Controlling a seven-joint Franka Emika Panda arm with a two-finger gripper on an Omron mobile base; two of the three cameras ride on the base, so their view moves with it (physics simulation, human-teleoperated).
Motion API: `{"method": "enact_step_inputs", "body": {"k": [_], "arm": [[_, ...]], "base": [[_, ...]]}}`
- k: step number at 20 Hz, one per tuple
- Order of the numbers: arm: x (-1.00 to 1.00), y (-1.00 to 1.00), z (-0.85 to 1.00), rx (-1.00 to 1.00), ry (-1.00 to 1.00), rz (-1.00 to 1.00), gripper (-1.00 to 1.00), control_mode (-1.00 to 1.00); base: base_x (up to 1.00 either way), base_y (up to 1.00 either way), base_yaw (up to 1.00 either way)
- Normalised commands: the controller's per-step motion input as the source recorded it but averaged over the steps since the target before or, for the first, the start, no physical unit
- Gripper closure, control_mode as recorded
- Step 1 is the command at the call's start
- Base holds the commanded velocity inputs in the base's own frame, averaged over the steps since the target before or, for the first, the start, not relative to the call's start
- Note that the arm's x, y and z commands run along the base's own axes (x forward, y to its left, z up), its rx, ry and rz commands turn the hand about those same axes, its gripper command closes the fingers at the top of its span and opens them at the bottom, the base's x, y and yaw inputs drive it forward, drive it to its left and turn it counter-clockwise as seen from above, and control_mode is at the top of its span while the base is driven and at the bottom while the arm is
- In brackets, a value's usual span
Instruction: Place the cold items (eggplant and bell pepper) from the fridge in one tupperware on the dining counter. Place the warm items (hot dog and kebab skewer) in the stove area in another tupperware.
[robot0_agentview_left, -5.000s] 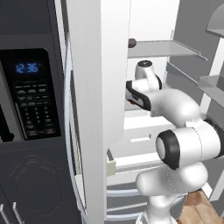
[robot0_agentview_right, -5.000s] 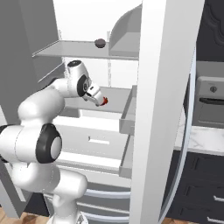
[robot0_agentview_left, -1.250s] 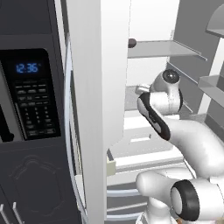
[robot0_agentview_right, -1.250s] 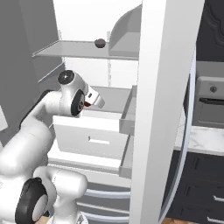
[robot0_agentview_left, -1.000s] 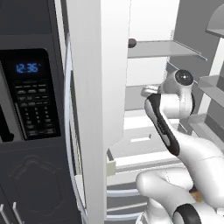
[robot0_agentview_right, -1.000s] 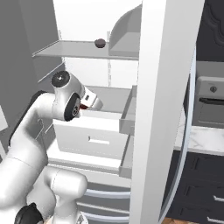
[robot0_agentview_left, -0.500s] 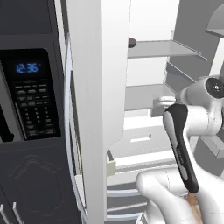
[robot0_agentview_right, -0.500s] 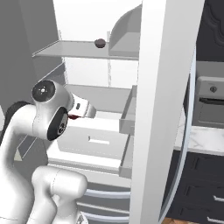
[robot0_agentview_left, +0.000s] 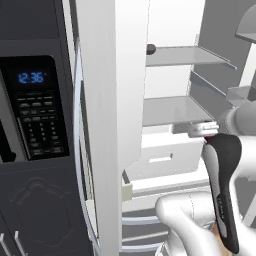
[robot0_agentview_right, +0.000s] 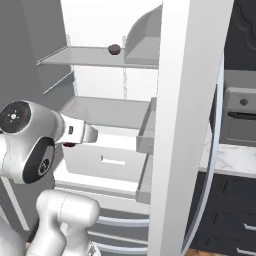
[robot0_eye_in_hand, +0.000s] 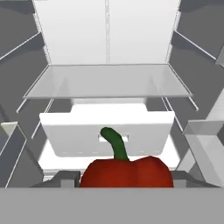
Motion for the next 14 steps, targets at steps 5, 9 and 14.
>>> {"method": "enact_step_inputs", "body": {"k": [5, 9, 14], "arm": [[-0.72, 0.09, -0.01, -0.07, -0.16, 0.0, 1.0, -1.0], [-0.46, 0.07, -0.03, -0.02, -0.08, 0.0, 1.0, 1.0], [0.0, 0.0, 0.0, 0.0, 0.0, 0.0, 1.0, 1.0]], "base": [[0.0, 0.0, 0.0], [-0.46, 0.12, 0.0], [-0.86, 0.5, 0.0]]}}
